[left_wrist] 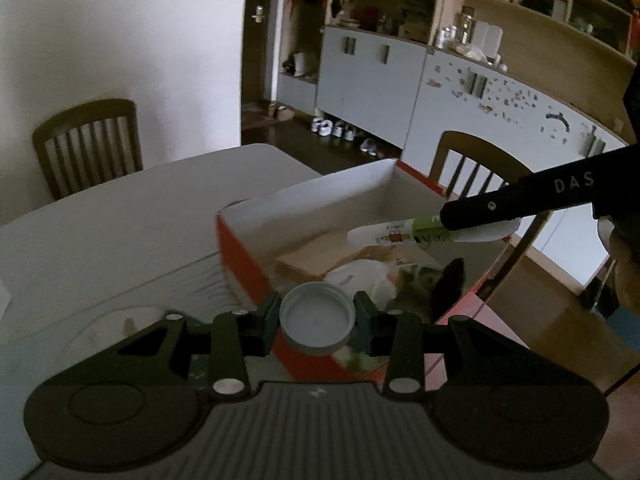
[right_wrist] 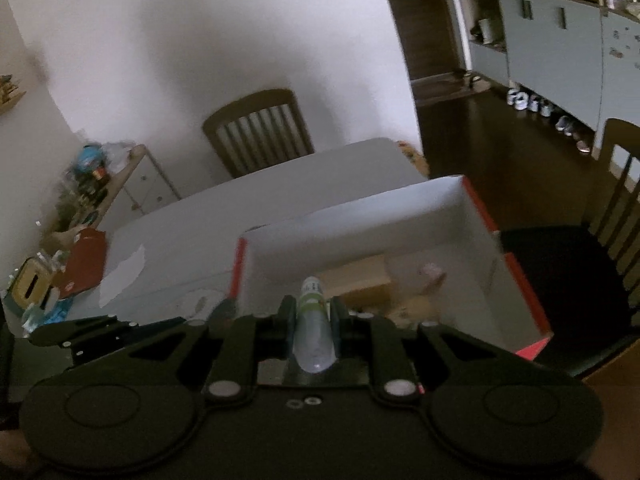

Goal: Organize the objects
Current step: 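Carry the tube and white cap with both tools over the red box, then lower the tube and cap into the box and open both tools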

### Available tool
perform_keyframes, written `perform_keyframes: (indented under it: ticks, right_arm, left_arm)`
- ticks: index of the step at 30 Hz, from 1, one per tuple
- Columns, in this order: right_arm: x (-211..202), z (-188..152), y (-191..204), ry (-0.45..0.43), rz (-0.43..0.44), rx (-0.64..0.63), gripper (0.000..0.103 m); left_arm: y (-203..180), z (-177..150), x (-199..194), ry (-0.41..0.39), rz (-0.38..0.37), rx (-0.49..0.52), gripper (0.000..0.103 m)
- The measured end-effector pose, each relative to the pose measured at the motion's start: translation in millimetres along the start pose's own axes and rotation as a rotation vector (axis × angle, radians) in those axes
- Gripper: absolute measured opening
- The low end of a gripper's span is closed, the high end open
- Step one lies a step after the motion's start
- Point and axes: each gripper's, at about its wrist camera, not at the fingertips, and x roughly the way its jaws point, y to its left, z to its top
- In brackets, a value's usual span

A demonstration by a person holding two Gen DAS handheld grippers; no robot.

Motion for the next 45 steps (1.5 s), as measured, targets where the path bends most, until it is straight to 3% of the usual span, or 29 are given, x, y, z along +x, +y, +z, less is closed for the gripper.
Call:
perform_keyframes:
  ticks: [14,24,36,45]
  right_arm:
    - [15.2,6.5,-59.1,-0.014,-0.101,0.01,0.017]
    - [49.2,10.4,-65.8,0.0,-0.113,-0.025,0.017]
    - [99.4,2.8,-64.9,0.097,-0.151,-0.117,0.017]
    - [112.2,-4.9,-55.1,0.136,-0.167,-0.188,0.017]
  left_arm:
    - [-47.5,26.4,64.8,0.064,-0.005,0.09,0.038]
    - [-39.0,47.4,124.6,0.13,0.085,0.094,0.038]
    - [-33.1,53.4,172.4,0.225,0.091,0.084,0.038]
    - [-19.4,60.3,187.8,0.267,0.087,0.037,0.039]
